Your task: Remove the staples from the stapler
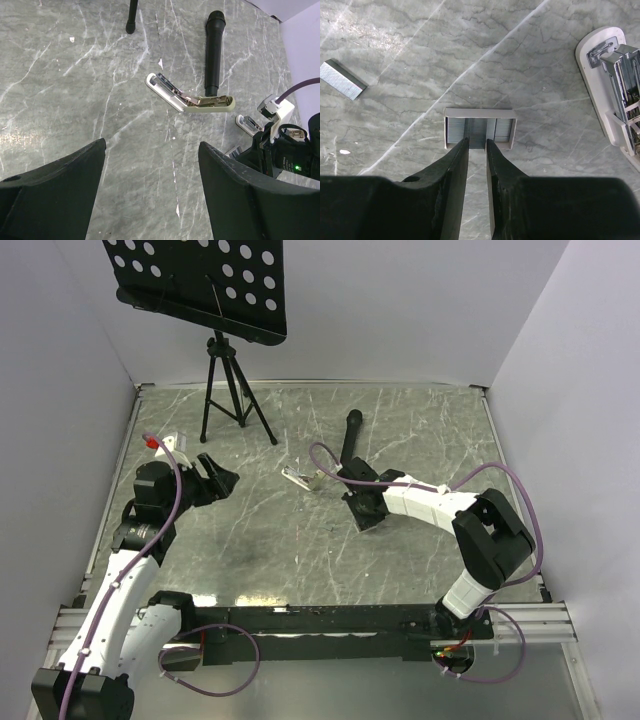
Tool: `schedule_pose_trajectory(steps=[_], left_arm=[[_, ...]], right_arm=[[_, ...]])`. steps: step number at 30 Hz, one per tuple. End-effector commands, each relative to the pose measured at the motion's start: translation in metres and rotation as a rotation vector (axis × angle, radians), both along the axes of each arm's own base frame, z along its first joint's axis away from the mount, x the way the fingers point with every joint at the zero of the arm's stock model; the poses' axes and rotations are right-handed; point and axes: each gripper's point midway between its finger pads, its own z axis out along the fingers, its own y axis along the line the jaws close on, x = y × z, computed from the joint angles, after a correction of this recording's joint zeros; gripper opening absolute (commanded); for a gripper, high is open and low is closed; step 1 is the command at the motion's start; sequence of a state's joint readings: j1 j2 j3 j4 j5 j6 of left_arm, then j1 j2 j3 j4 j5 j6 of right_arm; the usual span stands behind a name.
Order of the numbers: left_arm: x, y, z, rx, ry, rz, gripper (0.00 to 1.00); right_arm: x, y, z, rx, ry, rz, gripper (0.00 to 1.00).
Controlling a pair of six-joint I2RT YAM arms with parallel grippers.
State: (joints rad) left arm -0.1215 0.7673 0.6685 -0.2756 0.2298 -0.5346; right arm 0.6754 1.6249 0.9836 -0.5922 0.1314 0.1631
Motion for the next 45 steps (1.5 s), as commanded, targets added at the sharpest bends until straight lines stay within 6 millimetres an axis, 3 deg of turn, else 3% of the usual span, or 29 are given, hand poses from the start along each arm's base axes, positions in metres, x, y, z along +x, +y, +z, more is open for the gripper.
schedule_pose_trajectory(steps=[1, 14, 19, 23, 32, 38, 45], left_arm=[[0.003, 0.0, 0.026, 0.001, -0.074, -0.003, 0.79], [0.004, 0.0, 0.025, 0.002, -0.071, -0.002, 0.79], [0.003, 0.0, 0.026, 0.003, -0.074, 0.001, 0.79], [0.002, 0.004, 0.032, 0.003, -0.093, 0.02, 0.79], [-0.004, 0.015, 0.05, 0.007, -0.168, 0.082, 0.79], [-0.005, 0.019, 0.052, 0.014, -0.177, 0.103, 0.79], [-0.004, 0.02, 0.052, 0.014, -0.174, 0.107, 0.79]], right_arm=[[0.014, 0.003, 0.011, 0.004, -0.038, -0.016, 0.28], [0.017, 0.006, 0.009, 0.004, -0.031, -0.021, 0.26], [0.017, 0.014, 0.021, 0.049, -0.036, -0.028, 0.26], [0.02, 0.032, 0.042, 0.152, -0.072, -0.031, 0.31], [0.016, 0.087, 0.062, 0.241, -0.19, 0.117, 0.4], [0.016, 0.116, 0.05, 0.225, -0.194, 0.201, 0.43], [0.018, 0.125, 0.036, 0.19, -0.176, 0.244, 0.49]])
